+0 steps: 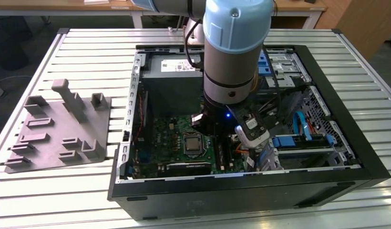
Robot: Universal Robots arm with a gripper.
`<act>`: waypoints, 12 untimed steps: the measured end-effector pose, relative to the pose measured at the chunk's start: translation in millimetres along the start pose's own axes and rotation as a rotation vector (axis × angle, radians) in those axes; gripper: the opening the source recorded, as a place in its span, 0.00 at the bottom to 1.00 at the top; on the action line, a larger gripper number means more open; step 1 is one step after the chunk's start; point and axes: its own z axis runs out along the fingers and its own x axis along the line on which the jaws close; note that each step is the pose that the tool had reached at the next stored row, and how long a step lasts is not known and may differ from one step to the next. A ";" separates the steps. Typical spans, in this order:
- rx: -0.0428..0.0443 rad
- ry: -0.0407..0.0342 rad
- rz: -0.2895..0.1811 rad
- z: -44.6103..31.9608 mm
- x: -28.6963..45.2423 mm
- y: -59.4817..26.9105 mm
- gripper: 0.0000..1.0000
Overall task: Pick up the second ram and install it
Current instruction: 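Insert the second ram into the second slot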
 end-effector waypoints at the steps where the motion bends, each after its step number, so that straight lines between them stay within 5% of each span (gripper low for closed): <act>1: -0.0001 0.0001 -0.001 0.0 0.2 -0.4 0.14; 12: -0.0003 0.0008 -0.001 0.9 -1.6 -0.4 0.14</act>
